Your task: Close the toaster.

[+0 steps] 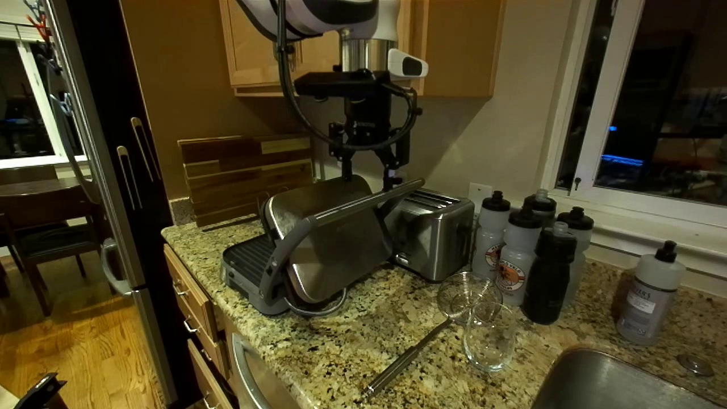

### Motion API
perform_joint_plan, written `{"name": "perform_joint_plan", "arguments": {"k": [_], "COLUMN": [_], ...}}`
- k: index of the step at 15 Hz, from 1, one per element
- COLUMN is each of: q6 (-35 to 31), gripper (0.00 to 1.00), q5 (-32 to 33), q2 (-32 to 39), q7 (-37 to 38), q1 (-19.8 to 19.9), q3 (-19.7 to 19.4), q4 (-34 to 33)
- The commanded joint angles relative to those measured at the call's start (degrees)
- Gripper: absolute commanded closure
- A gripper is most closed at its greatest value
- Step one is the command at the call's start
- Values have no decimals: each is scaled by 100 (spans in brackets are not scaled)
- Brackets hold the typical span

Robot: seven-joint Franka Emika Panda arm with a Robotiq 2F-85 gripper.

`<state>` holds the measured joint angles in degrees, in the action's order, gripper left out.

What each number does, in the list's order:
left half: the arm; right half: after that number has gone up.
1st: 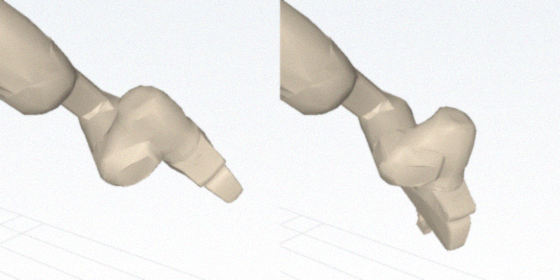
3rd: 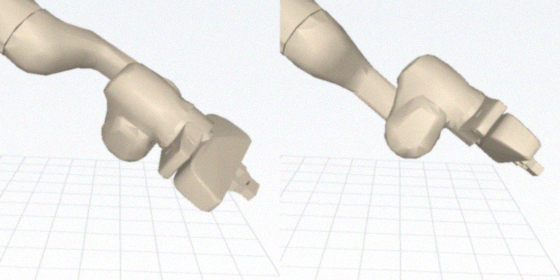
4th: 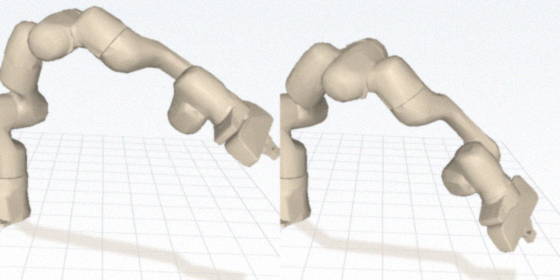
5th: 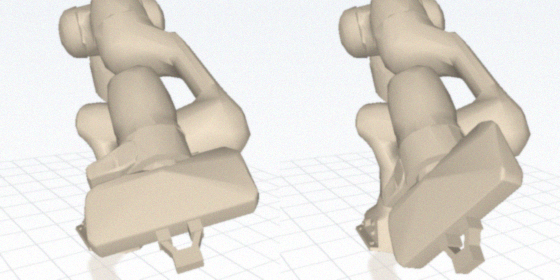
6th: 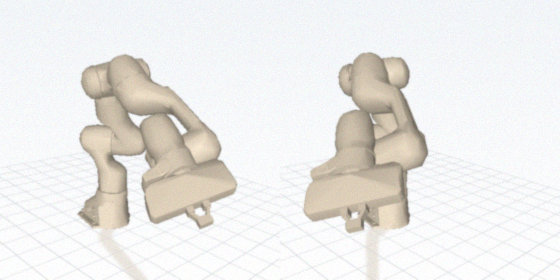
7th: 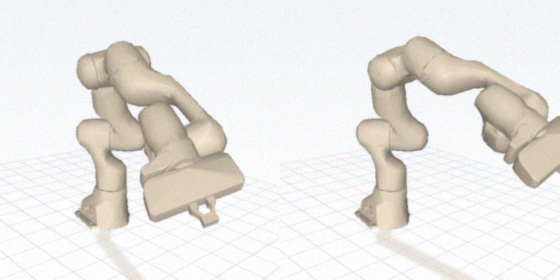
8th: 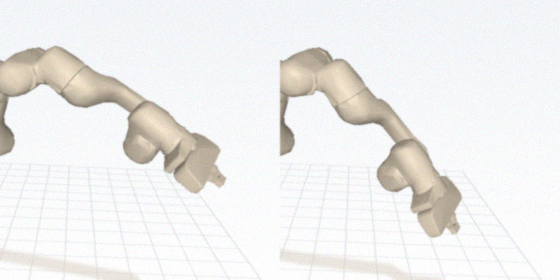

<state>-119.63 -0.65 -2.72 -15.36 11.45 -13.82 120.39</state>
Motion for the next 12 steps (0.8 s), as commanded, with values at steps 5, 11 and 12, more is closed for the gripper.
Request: {"name": "perform_joint_plan", "arguments": {"k": [5,11,12], "q6": [227,154,139], "gripper": [0,0,25], "q5": [-162,-243,-292], "q2": [643,862,850], "q7": [-158,-178,-202], "q1": [64,137,159], "q3": [62,76,68], "q4": [-354,-350,-317]}}
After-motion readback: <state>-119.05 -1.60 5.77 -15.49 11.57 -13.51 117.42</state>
